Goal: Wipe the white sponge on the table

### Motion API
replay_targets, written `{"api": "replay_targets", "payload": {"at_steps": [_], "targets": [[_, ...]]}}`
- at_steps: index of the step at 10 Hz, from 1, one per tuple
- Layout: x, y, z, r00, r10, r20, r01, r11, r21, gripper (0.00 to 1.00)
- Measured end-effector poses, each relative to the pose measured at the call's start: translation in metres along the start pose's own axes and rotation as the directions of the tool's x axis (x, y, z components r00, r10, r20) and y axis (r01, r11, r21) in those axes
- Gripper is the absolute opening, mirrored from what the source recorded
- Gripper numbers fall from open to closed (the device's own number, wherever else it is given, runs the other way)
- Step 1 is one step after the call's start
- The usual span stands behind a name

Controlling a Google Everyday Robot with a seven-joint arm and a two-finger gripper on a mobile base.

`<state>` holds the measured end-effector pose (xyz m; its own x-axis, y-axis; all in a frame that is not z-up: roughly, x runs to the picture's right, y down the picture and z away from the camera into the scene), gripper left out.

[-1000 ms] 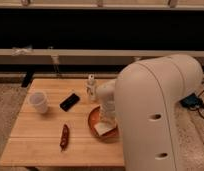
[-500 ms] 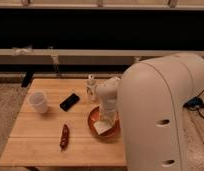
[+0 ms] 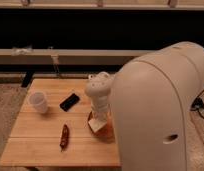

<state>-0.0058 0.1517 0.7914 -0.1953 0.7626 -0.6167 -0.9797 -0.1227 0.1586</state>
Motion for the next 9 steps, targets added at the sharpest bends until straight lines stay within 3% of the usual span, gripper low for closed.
{"api": "replay_targets", "payload": {"at_steps": [2,4,7,9], "targets": [[0.006,0.032,-0.017,0.995,-0.087,0.042,0.087,0.996,0.008,0.00],[0.011,0.063,-0.029,0.983,-0.167,0.078,0.166,0.986,0.019,0.00],[0.019,0.095,-0.026,0.962,-0.253,0.104,0.251,0.967,0.032,0.00],[0.019,0.104,-0.013,0.957,-0.271,0.103,0.269,0.963,0.035,0.00]]}}
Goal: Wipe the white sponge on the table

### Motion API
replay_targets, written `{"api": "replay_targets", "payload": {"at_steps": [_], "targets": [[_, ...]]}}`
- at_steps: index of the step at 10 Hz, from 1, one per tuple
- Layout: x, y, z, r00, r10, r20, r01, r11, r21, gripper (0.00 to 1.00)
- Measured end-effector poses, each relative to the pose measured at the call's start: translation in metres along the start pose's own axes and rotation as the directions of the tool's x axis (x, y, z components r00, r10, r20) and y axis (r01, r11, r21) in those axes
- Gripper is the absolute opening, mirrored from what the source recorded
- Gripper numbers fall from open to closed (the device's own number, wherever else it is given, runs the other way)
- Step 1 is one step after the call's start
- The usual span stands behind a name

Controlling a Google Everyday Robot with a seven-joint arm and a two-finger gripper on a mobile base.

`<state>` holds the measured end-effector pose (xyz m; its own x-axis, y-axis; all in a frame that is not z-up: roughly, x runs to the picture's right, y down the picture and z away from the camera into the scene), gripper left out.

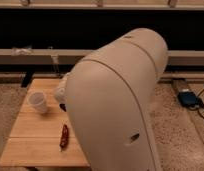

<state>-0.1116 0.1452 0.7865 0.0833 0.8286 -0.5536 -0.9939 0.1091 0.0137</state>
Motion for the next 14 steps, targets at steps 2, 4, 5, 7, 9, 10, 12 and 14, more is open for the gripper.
{"api": "replay_targets", "payload": {"at_steps": [2,4,5,7,9,10,12,14], "targets": [[-0.001,0.009,0.019,1.000,-0.021,-0.010,0.021,1.000,0.001,0.00],[0.000,0.013,0.029,0.999,-0.035,-0.020,0.035,0.999,0.002,0.00],[0.001,0.018,0.031,0.999,-0.047,-0.020,0.047,0.999,0.000,0.00],[0.004,0.026,0.036,0.997,-0.075,-0.023,0.075,0.997,0.003,0.00],[0.007,0.031,0.044,0.995,-0.090,-0.034,0.090,0.996,0.007,0.00],[0.009,0.030,0.050,0.995,-0.093,-0.043,0.094,0.995,0.014,0.00],[0.010,0.027,0.057,0.994,-0.092,-0.054,0.093,0.995,0.027,0.00],[0.007,0.013,0.063,0.996,-0.061,-0.065,0.064,0.997,0.042,0.00]]}}
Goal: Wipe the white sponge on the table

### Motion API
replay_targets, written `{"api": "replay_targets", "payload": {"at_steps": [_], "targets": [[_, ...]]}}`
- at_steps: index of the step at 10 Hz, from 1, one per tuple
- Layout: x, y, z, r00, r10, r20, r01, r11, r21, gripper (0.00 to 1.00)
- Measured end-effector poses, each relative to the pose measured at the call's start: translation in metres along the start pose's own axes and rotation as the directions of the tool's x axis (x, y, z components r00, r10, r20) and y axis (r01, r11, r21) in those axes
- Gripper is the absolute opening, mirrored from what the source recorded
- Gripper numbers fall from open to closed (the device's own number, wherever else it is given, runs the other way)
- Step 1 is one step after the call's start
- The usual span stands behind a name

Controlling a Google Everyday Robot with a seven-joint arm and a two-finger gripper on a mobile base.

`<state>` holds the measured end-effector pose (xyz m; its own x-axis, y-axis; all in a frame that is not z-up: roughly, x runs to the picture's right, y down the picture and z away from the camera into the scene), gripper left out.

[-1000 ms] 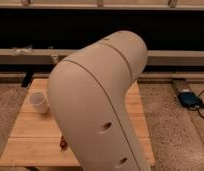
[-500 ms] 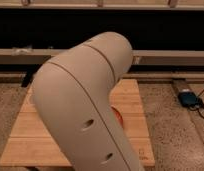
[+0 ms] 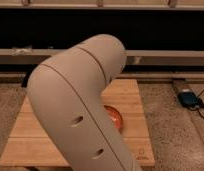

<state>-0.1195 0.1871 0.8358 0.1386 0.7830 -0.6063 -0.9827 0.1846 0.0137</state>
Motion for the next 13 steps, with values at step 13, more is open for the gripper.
{"api": "replay_targets", "payload": {"at_steps": [13], "targets": [[0.026,0.036,-0.017,0.994,-0.093,0.063,0.090,0.995,0.047,0.00]]}}
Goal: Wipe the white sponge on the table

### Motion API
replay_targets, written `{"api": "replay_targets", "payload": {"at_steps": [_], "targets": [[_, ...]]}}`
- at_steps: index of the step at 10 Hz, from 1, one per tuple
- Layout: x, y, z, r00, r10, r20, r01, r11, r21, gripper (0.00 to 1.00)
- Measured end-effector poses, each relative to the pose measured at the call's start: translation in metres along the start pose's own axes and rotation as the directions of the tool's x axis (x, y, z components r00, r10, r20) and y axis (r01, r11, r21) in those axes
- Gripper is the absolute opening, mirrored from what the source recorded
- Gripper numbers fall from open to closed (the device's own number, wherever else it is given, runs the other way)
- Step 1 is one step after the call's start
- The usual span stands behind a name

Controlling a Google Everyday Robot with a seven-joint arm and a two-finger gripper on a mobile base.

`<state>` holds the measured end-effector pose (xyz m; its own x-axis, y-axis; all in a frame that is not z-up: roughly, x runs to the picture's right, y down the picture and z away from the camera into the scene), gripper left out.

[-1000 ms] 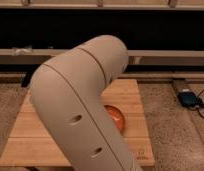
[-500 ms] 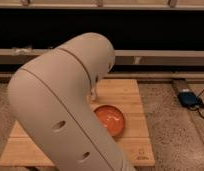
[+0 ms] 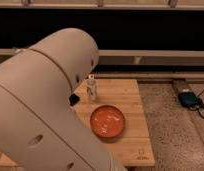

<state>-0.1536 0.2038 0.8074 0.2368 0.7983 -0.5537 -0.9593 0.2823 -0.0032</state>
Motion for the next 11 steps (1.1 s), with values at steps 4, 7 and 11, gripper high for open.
{"api": "replay_targets", "payload": {"at_steps": [4,7,11], "targets": [[0.004,0.019,-0.005,1.000,-0.024,0.003,0.024,0.999,-0.025,0.00],[0.005,0.046,-0.009,0.998,-0.060,0.013,0.060,0.997,-0.037,0.00],[0.002,0.066,-0.009,0.995,-0.091,0.042,0.092,0.995,-0.034,0.00]]}}
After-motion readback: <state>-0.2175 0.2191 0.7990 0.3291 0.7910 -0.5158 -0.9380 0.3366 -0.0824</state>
